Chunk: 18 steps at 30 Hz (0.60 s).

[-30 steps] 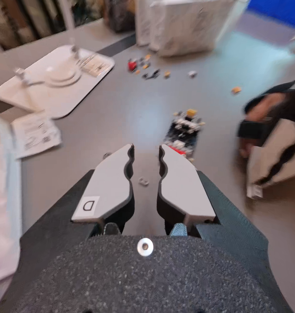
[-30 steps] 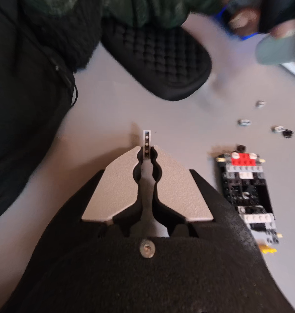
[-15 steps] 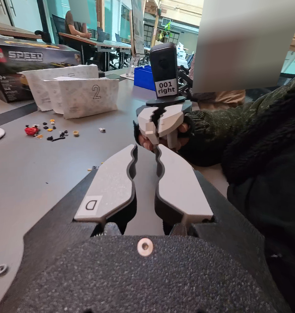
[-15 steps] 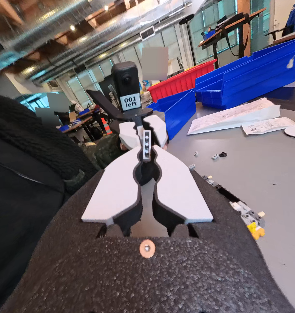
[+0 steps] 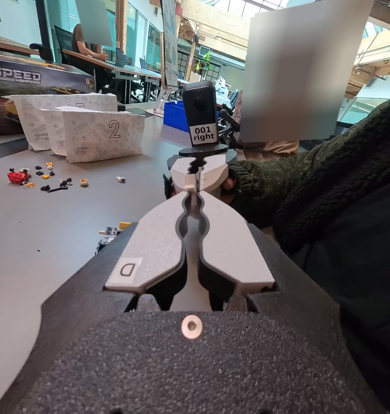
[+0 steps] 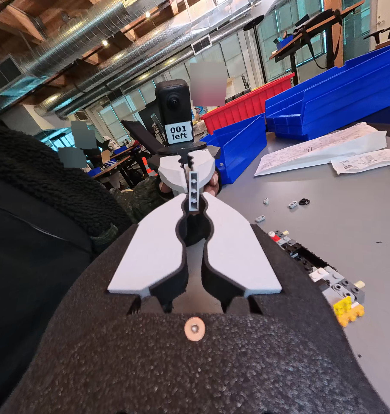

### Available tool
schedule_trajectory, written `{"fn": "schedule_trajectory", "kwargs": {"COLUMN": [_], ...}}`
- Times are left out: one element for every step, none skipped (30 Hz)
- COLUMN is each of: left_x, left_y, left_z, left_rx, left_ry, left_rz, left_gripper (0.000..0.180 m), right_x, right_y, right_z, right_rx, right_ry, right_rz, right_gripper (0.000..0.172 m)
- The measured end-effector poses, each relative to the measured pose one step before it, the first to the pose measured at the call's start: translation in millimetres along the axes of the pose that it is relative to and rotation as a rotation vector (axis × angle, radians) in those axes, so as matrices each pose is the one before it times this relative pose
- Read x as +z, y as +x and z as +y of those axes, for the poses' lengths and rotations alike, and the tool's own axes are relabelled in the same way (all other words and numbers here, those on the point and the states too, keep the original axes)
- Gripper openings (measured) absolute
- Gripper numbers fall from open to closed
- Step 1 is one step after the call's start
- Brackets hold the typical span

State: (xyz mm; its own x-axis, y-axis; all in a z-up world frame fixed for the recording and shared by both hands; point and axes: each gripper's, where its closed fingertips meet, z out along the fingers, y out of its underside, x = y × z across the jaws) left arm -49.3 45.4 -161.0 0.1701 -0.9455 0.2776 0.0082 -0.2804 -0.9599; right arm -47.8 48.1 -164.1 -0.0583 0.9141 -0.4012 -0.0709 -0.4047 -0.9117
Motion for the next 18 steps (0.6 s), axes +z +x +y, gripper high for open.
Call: {"fn": "schedule_trajectory", "kwargs": {"left_x": [-0.27,-0.29,-0.27,0.04,-0.16,0.14,0.12,0.22,0.11,0.07,0.06,0.08,0.08,0.21,0.44,0.71,0.7,0.9], "left_y": [0.68,-0.01,-0.83,0.44,1.14,1.22,0.96,0.82,1.43,1.35,1.04,0.93,1.08,0.45,-1.21,-2.21,1.31,2.74], "left_z": [-0.44,-0.48,0.16,0.77,0.01,0.33,0.17,-0.03,-0.08,0.02,0.15,0.01,0.29,0.44,0.54,1.94,2.42,1.37], "left_rx": [0.0001,-0.001,-0.0017,-0.0019,-0.0012,0.0066,0.0102,0.0087,0.0053,0.0019,0.0026,0.0042,0.003,0.0009,0.0005,0.004,0.0055,0.0008], "left_ry": [0.0023,0.0029,-0.0002,-0.0041,-0.0004,-0.0023,-0.002,-0.0012,-0.0008,-0.0008,-0.0009,-0.0004,-0.0019,-0.0023,-0.0037,-0.0123,-0.0142,-0.0081], "left_rz": [0.004,-0.0002,-0.005,0.0041,0.0066,0.0037,0.0012,0.0014,0.0069,0.0079,0.0053,0.0044,0.005,0.0022,-0.0088,-0.015,0.0076,0.0143], "left_gripper": [0.003,0.004,0.006,0.006,0.006,0.006,0.007,0.008,0.009,0.01,0.011,0.011,0.011,0.011,0.015,0.02,0.02,0.016], "right_x": [0.44,0.81,1.03,0.99,0.8,0.59,0.22,-0.13,-0.26,-0.21,0.04,0.02,0.09,0.2,0.24,0.62,0.92,0.83], "right_y": [0.81,0.54,-0.65,-1.38,-1.08,-0.82,-0.72,-0.5,-0.74,-0.91,-0.82,-0.81,-1.02,-0.88,-1.31,-2.37,-1.34,-0.25], "right_z": [2.58,2.95,2.52,1.55,1.26,1.03,0.48,0.0,-0.1,0.21,0.28,0.32,0.59,0.67,0.86,0.71,0.62,1.24], "right_rx": [-0.0128,-0.021,-0.0214,-0.0161,-0.0114,-0.0062,-0.0021,0.0004,0.0027,0.0038,0.0017,-0.0007,-0.001,-0.0006,-0.0003,0.0,-0.0044,-0.0087], "right_ry": [-0.0165,-0.0187,-0.016,-0.0096,-0.0079,-0.0061,-0.0027,0.0009,0.0008,-0.0012,-0.0022,-0.0027,-0.0045,-0.0044,-0.0052,-0.0046,-0.0042,-0.0087], "right_rz": [0.0082,0.0094,0.0044,-0.001,-0.0009,-0.0025,-0.0039,-0.0031,-0.0065,-0.0083,-0.0054,-0.005,-0.0062,-0.0052,-0.0087,-0.0136,-0.0042,0.0031], "right_gripper": [0.008,0.008,0.008,0.008,0.008,0.008,0.008,0.008,0.008,0.008,0.008,0.008,0.008,0.008,0.008,0.008,0.008,0.008]}}
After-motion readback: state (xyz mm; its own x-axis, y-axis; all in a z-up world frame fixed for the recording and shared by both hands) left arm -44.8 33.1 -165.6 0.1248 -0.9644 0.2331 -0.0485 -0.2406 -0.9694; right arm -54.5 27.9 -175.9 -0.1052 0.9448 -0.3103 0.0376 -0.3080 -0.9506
